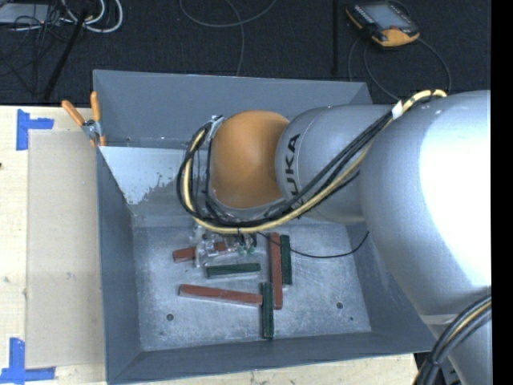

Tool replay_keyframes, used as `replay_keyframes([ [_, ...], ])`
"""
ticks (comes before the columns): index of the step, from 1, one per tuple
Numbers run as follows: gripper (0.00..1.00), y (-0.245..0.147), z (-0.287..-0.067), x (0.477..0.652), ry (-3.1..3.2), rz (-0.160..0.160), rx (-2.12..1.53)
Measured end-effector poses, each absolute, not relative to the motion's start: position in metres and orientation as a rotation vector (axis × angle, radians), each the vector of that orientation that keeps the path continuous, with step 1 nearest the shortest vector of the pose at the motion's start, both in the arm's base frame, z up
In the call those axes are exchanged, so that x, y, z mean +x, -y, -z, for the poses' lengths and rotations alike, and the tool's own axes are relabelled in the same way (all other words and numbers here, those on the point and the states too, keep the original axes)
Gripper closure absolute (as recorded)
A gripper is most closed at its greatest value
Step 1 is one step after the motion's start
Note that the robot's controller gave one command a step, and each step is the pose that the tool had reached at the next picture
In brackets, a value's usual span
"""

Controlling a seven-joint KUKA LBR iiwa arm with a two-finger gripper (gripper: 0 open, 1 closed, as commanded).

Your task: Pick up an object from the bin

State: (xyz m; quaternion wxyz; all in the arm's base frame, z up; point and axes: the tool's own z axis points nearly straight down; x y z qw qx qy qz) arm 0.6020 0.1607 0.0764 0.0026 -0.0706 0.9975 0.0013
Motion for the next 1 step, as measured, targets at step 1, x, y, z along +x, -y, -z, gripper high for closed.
replay_keyframes([
  [1, 1.0, -0.1607, -0.0764, 0.602, -3.129, -0.004, -0.22],
])
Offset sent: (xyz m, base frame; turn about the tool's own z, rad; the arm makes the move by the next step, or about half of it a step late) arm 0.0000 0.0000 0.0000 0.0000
